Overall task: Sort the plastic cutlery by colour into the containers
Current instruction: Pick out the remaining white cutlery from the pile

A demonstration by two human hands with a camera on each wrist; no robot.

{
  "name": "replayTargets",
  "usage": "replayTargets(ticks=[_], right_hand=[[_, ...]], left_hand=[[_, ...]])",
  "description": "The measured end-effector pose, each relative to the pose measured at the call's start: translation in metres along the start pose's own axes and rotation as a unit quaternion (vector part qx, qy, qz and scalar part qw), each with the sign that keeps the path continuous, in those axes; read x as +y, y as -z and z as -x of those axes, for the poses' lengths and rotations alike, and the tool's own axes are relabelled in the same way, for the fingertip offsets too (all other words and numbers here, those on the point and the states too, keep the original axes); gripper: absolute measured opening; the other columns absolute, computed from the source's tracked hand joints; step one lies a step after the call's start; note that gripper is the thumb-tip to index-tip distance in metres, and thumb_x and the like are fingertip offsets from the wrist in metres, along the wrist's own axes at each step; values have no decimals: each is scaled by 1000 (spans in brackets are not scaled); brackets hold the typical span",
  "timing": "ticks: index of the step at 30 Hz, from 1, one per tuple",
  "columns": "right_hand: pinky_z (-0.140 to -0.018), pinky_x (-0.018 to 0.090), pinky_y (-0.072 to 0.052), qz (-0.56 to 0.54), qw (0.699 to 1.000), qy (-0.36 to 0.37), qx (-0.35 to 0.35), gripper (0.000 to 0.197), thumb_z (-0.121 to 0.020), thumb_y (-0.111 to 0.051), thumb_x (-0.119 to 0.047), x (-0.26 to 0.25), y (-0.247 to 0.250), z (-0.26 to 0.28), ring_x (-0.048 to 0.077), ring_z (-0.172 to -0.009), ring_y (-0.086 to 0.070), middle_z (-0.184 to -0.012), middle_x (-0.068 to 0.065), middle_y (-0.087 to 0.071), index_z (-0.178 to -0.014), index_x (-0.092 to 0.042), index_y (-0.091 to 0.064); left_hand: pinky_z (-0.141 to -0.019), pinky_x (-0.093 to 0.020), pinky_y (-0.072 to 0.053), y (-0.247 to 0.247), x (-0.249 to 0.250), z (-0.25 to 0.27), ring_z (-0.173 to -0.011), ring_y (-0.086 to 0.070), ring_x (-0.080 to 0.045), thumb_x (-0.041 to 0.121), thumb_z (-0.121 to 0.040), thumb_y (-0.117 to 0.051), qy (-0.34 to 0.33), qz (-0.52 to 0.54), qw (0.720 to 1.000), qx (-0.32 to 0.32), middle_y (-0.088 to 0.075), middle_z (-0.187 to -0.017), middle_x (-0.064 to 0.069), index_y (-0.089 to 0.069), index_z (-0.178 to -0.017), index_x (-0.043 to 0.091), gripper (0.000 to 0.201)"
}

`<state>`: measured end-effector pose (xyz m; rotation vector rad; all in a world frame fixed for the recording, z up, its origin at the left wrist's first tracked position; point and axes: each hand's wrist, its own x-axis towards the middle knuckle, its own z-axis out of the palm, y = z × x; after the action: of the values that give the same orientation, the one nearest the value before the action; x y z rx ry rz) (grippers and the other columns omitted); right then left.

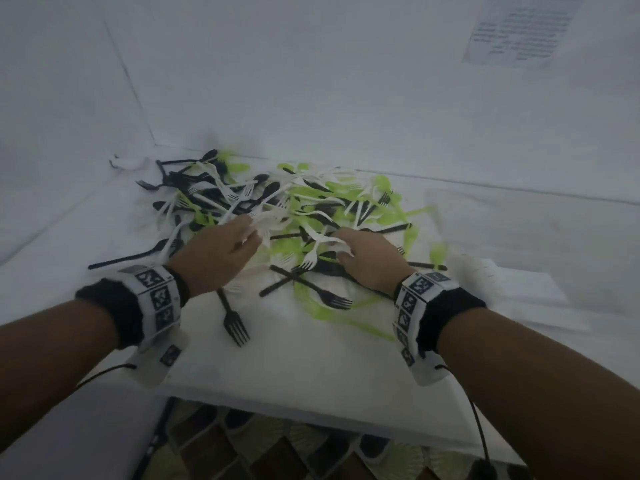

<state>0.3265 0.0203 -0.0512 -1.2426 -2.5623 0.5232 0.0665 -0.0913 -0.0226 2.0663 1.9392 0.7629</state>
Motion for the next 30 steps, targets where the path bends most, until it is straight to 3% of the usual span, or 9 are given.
replayTargets(ticks=[5,8,11,13,17,20,24,26,30], right_hand=[[-86,40,-56,80,995,14,-61,51,-100,-49,-17,-25,-15,-23,27,-113,-63,-133,4,-65,-145,-40,-50],[-86,38,-53,119,990,1,-81,45,-102,-47,-19,-30,-16,-35,29,-118,-62,-134,5,-63,-144,-35,-52],[-73,34,-48,133,989,-7,-63,25,-104,-45,-25,-36,-15,-42,29,-104,-66,-111,5,-68,-119,-25,-65],[-70,33,-45,143,988,-2,-58,22,-104,-45,-23,-39,-15,-47,29,-100,-65,-107,4,-67,-114,-24,-65],[-79,36,-51,203,970,-13,-135,46,-98,-48,-13,-42,-7,-52,31,-112,-64,-127,7,-64,-140,-30,-55],[-85,40,-56,233,961,-34,-147,49,-99,-52,-15,-38,-6,-52,31,-114,-64,-131,6,-63,-144,-35,-53],[-72,34,-48,194,977,-35,-76,17,-100,-50,-18,-31,-14,-54,29,-98,-67,-101,2,-64,-108,-26,-63],[-72,35,-48,139,990,-18,-1,16,-104,-48,-28,-32,-14,-57,26,-95,-64,-102,1,-57,-110,-21,-62],[-68,36,-47,26,986,-2,167,25,-107,-45,-37,-49,-8,-65,25,-77,-52,-106,4,-47,-109,-13,-52]], left_hand=[[-62,-35,-43,25,-42,42,-59,-51,-12,29,-102,-55,46,-40,995,-76,-54,-67,-1,-48,-88,24,17],[-57,-19,-35,28,-56,66,-58,-48,-3,30,-97,-63,5,-108,985,-133,-49,-67,11,-52,-101,34,12],[-64,-5,-32,21,-60,77,-68,-43,14,41,-100,-57,12,-166,970,-179,-42,-84,29,-55,-138,31,39],[-66,-1,-29,14,-59,76,-73,-39,18,43,-102,-53,5,-175,962,-210,-39,-89,31,-51,-144,33,43],[-69,1,-28,7,-58,71,-78,-40,12,40,-104,-51,12,-155,961,-227,-51,-105,23,-49,-147,35,43],[-80,-4,-25,5,-55,67,-103,-53,-1,36,-106,-49,8,-162,958,-235,-61,-131,12,-49,-148,32,43],[-91,-12,-32,0,-60,60,-119,-56,-6,40,-104,-49,-16,-164,960,-228,-60,-137,13,-52,-145,32,42],[-98,-19,-41,-1,-62,59,-120,-58,-6,44,-102,-51,-24,-151,963,-220,-60,-137,16,-53,-142,32,42],[-73,-29,-40,1,-58,55,-78,-54,-5,34,-105,-46,-38,-116,979,-161,-53,-87,19,-52,-102,33,6]])
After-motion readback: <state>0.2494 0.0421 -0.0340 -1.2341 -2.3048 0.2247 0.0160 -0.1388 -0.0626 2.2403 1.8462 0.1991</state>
